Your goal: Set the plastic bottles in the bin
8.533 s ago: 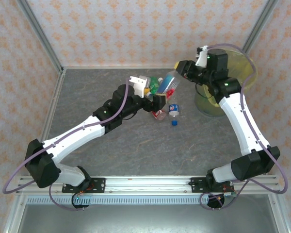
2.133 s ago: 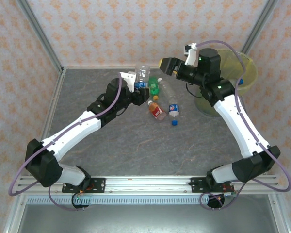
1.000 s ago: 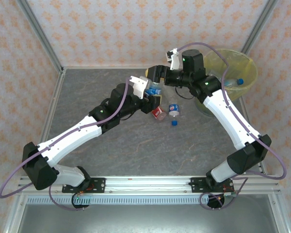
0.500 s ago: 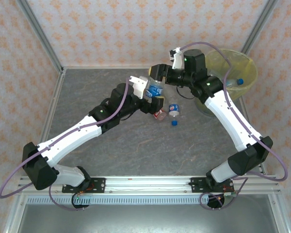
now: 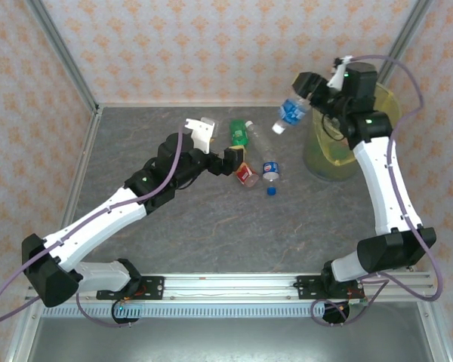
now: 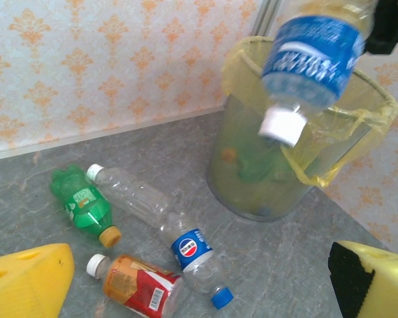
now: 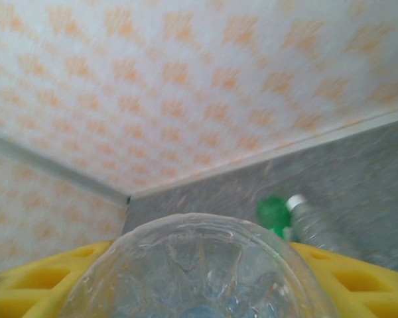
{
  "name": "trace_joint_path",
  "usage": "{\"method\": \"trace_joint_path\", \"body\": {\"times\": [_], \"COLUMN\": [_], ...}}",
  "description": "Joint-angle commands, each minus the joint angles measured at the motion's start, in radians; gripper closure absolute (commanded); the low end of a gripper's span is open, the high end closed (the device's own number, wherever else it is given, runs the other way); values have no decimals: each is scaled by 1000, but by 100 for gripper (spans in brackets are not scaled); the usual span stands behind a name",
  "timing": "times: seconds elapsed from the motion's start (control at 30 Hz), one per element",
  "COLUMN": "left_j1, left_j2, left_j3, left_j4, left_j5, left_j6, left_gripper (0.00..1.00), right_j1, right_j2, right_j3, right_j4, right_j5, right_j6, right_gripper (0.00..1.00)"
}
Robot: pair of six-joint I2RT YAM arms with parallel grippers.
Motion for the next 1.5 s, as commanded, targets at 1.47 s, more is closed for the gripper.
{"method": "trace_joint_path", "body": {"times": [1.47], "left_j1": [106], "left_j2": [-84], "left_j3": [-204], "left_j4": [92], "left_j5": [-43], "left_j6": [-199], "left_gripper": [1], "right_j1": [-237], "right_j2": [210], "right_j3": [287], "right_j4": [-19], "right_j5": [498], "right_j6": [-115], "right_gripper": [0]}}
